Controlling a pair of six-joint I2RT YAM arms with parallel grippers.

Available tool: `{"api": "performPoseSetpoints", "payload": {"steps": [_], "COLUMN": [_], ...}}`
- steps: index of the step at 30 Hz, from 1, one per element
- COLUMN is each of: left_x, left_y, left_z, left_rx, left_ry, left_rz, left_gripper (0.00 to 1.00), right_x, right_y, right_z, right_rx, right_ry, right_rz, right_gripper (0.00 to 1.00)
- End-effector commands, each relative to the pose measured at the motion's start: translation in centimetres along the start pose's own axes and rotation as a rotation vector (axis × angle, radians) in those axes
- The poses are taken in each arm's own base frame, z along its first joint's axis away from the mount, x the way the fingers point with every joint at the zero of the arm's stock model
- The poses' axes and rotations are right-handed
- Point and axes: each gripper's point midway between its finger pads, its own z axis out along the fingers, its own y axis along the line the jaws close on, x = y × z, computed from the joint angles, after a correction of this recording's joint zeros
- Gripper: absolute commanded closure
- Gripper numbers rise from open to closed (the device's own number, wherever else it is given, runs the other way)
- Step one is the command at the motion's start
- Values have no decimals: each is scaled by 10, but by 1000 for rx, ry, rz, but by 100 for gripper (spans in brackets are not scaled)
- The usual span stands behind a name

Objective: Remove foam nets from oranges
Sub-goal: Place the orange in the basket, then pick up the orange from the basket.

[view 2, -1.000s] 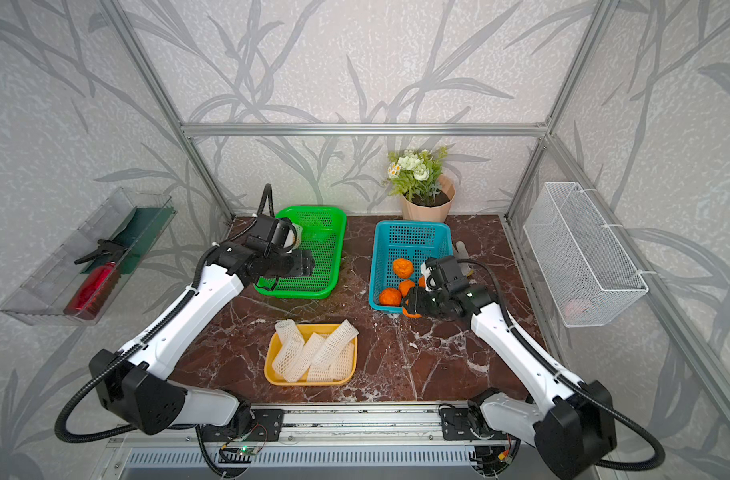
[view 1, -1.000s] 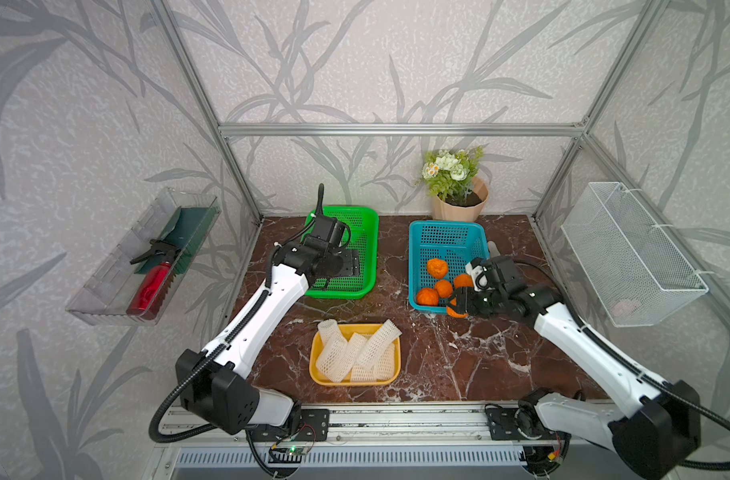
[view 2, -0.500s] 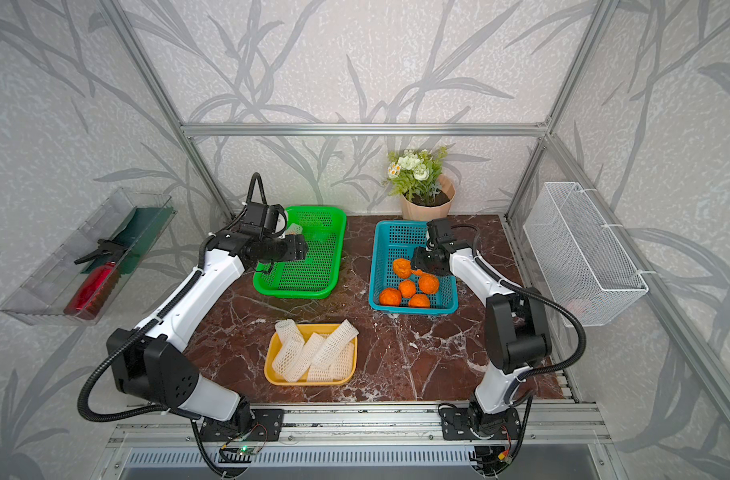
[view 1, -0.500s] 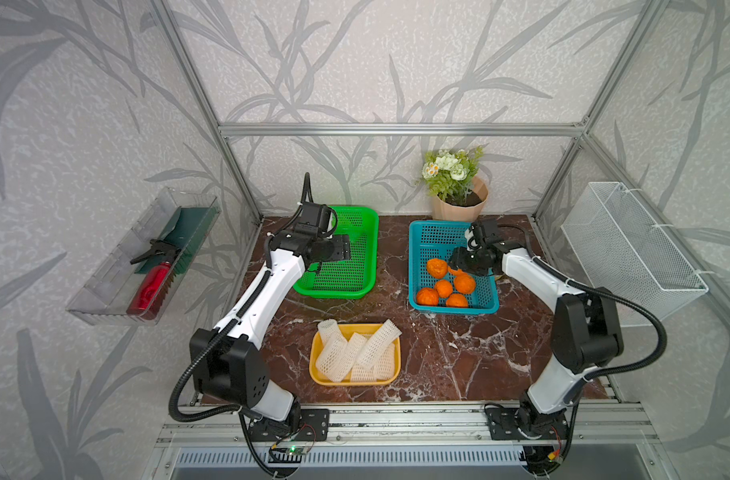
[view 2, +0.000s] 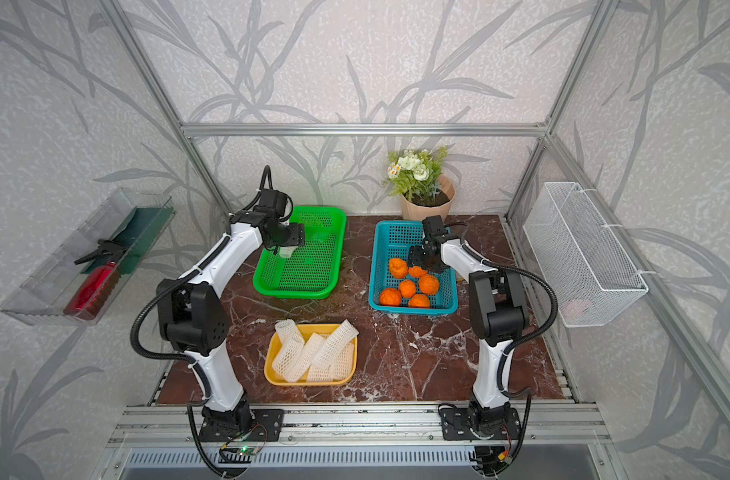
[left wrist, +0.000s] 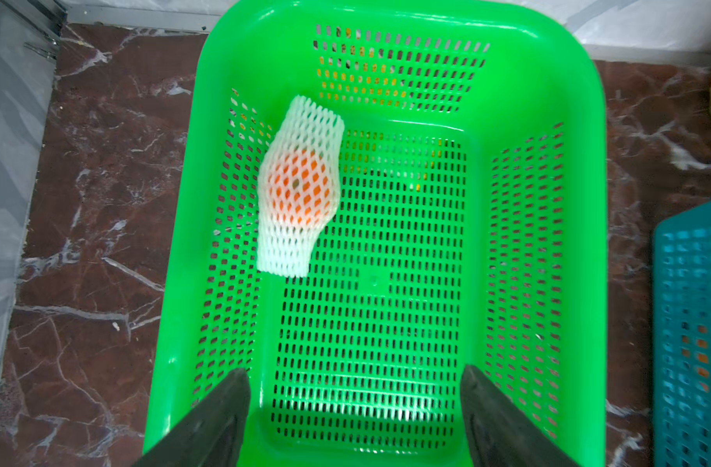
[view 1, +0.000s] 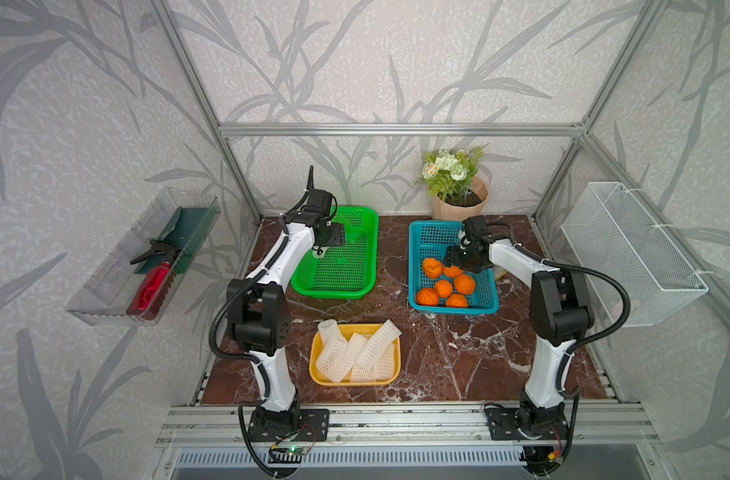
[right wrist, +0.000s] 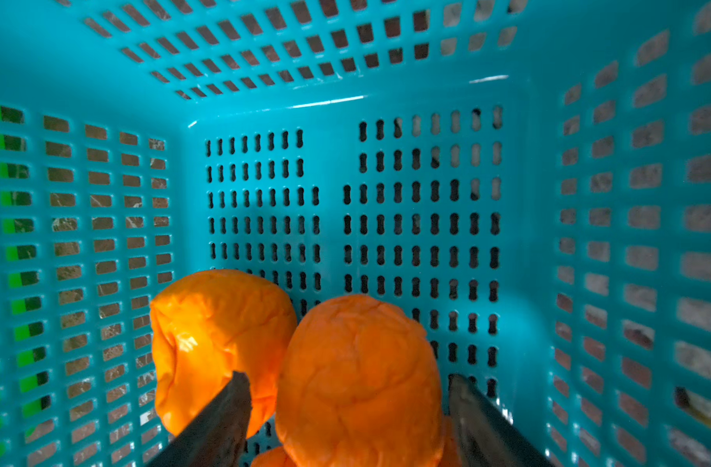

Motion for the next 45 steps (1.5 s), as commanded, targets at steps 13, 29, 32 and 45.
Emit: {"api": "performPoseSetpoints", "payload": {"steps": [13, 29, 32, 45], "left_x": [-29, -27, -28, -18], "left_y": [38, 43, 46, 40], "left_z": [74, 124, 129, 159], "left_rx": [-264, -223, -226, -150], "left_ry": [53, 76, 73, 98], "left_rz": [80, 36, 23, -36], "left_gripper": [21, 22, 22, 27], "right_x": [26, 52, 53, 56], "right_y": [30, 25, 25, 25], "right_z": [-117, -155, -157, -161], "right_rx": [-177, -193, -192, -193], "right_ry": [-71, -104, -107, -97], "right_rz": [-19, -19, -17, -32], "right_gripper": [2, 2, 2, 2]}}
